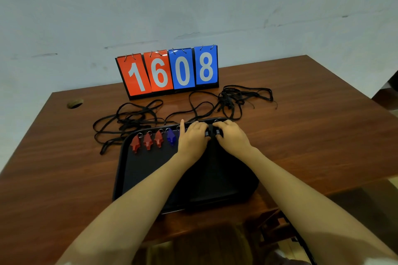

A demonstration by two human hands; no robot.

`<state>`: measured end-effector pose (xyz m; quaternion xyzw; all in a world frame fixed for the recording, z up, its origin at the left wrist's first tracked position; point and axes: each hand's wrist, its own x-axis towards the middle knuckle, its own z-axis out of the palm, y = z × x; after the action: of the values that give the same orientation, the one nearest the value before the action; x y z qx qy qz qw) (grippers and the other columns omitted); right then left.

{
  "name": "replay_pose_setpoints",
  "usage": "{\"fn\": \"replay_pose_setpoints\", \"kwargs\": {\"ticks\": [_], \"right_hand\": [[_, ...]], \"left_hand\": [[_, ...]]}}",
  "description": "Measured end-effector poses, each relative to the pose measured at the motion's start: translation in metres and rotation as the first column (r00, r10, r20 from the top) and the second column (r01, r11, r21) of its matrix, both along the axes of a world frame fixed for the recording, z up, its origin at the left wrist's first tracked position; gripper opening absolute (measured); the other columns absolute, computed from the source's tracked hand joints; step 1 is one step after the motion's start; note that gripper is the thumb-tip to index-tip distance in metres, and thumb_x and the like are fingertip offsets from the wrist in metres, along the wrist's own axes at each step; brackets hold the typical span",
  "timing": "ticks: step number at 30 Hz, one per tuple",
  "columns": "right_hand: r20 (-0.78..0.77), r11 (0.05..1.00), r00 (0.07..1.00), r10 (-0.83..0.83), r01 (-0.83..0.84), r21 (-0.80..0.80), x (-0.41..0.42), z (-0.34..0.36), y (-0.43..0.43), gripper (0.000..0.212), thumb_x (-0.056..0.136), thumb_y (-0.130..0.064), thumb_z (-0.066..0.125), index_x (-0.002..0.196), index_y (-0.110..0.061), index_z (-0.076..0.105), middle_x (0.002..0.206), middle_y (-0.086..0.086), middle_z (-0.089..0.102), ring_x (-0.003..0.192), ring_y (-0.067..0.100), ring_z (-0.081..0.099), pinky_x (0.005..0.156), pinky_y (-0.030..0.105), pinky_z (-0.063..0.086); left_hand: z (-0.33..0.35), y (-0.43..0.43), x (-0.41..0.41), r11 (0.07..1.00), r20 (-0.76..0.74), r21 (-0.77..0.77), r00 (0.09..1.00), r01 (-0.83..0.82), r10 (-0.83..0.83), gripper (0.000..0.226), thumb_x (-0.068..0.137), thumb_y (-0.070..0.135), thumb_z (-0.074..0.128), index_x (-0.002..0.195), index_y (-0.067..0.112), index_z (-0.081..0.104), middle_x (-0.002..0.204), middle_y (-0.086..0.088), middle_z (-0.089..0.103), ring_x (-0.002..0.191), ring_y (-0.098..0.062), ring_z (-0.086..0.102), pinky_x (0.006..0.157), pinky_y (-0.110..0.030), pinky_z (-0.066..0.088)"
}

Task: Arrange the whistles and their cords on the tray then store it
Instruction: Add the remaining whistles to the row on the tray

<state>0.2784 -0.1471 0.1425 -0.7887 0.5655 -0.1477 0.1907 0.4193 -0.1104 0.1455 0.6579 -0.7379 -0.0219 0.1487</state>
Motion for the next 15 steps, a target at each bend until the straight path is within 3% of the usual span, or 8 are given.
{"fn": "replay_pose_setpoints", "kwargs": {"ticks": [4, 7, 12, 15], "right_hand": [[0.019, 0.999, 1.000, 0.007, -0.008, 0.043, -0.001, 0.003, 0.001, 0.045, 0.091, -0.016, 0.057, 0.135, -0.018, 0.046, 0.134, 0.008, 0.039, 0.120, 0.029, 0.046, 0.089, 0.041, 0.049], [-0.003, 0.998, 1.000, 0.025, -0.024, 0.052, -0.002, 0.006, 0.002, 0.046, 0.091, -0.016, 0.056, 0.136, -0.017, 0.045, 0.137, 0.008, 0.039, 0.126, 0.030, 0.042, 0.096, 0.041, 0.046], [0.047, 0.996, 0.996, 0.077, -0.074, -0.058, 0.012, 0.027, -0.005, 0.038, 0.093, -0.017, 0.053, 0.132, -0.016, 0.051, 0.133, 0.006, 0.046, 0.127, 0.026, 0.040, 0.102, 0.036, 0.040], [0.051, 0.988, 0.989, 0.137, -0.134, -0.074, 0.035, 0.045, -0.016, 0.037, 0.095, -0.018, 0.051, 0.132, -0.017, 0.051, 0.136, 0.004, 0.046, 0.131, 0.022, 0.038, 0.105, 0.035, 0.038]], "left_hand": [[0.005, -0.002, 0.001, 0.998, 0.021, 0.063, 1.000, 0.012, -0.014, 0.041, 0.092, 0.024, 0.056, 0.131, 0.015, 0.047, 0.138, -0.001, 0.051, 0.141, -0.015, 0.031, 0.117, -0.051, -0.003], [0.009, -0.002, 0.004, 0.996, -0.001, 0.080, 0.999, 0.049, -0.049, 0.041, 0.091, 0.023, 0.056, 0.131, 0.014, 0.048, 0.141, -0.002, 0.046, 0.141, -0.017, 0.029, 0.117, -0.053, 0.000], [0.025, -0.010, 0.023, 0.998, -0.216, -0.064, 0.976, -0.018, 0.004, 0.037, 0.087, 0.015, 0.051, 0.123, 0.015, 0.056, 0.131, 0.000, 0.053, 0.127, -0.017, 0.044, 0.115, -0.044, 0.024], [0.041, -0.021, 0.054, 0.986, -0.216, -0.052, 0.965, -0.161, 0.146, 0.029, 0.091, 0.018, 0.051, 0.119, 0.013, 0.060, 0.125, -0.002, 0.057, 0.117, -0.020, 0.052, 0.103, -0.036, 0.039]]}}
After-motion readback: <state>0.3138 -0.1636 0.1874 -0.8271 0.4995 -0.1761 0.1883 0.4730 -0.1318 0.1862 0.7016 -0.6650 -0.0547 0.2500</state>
